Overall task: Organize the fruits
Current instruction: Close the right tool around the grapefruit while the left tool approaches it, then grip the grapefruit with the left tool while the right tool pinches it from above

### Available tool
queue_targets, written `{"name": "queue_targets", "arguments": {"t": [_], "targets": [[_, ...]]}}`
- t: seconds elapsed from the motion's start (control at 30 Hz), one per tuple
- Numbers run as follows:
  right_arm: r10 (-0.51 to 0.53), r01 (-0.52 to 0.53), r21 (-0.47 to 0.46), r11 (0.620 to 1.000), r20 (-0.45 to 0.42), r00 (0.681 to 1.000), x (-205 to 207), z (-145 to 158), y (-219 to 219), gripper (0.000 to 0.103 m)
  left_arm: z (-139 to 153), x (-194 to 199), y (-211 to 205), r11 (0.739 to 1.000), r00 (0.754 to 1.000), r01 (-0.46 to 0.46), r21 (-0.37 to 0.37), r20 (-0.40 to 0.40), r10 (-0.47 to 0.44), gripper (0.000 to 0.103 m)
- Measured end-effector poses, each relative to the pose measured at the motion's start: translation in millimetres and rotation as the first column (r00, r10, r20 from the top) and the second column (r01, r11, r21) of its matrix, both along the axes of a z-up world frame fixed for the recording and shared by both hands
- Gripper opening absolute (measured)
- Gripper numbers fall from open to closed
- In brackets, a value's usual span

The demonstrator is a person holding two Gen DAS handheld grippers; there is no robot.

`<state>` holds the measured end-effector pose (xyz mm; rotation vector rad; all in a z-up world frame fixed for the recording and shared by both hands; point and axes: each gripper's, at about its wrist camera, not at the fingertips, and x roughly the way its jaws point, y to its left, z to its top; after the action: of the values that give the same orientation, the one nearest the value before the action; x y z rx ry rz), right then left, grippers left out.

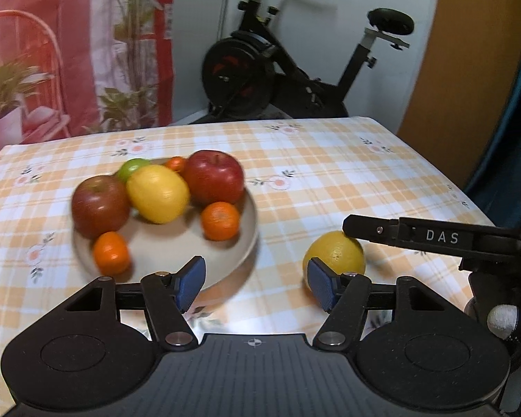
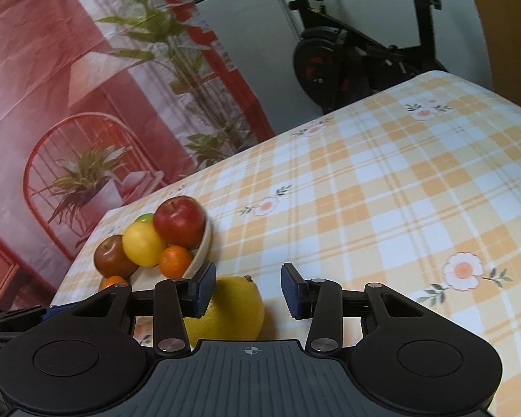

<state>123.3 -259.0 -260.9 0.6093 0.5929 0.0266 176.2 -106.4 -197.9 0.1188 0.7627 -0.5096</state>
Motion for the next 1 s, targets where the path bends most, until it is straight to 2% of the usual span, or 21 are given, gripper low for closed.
{"name": "queue_targets", "arguments": {"t": [0.17, 0.33, 0.5, 0.7, 0.87, 1.0], "targets": [[-0.026, 0.026, 0.0, 1.0, -0.013, 1.0, -4.4, -2.8, -9.8, 0.038, -5.2, 8.3, -12.8, 0.999, 0.999, 0.039, -0.014, -0.033, -0.039, 0.06], [-0.02, 0.02, 0.004, 1.0, -0.02, 1.0, -5.2, -4.4, -15.7, 0.038, -13.9, 1.2, -32.2, 0.99, 0.989, 0.141, 0.016, -0.037, -0.14, 0.06], [-0.008, 0.009, 0.006, 1.0, -0.024, 1.0, -2.9, -4.1, -17.3, 0.038, -18.2, -5.7, -46.4, 0.978, 0.978, 0.206, 0.026, -0.039, -0.205, 0.06], [0.0, 0.001, 0.013, 1.0, -0.031, 1.0, 0.2, -3.6, -17.6, 0.038, -28.0, -4.0, -58.7, 0.967, 0.969, 0.245, 0.067, -0.051, -0.242, 0.059], [0.014, -0.013, 0.025, 1.0, -0.038, 0.999, 2.9, -2.6, -16.3, 0.038, -31.2, -3.9, -62.9, 0.957, 0.958, 0.284, 0.057, -0.057, -0.28, 0.052], [0.016, -0.013, 0.048, 0.999, -0.047, 0.999, 3.9, -3.0, -17.7, 0.038, -32.3, -3.5, -61.7, 0.956, 0.956, 0.289, 0.048, -0.058, -0.286, 0.053]]}}
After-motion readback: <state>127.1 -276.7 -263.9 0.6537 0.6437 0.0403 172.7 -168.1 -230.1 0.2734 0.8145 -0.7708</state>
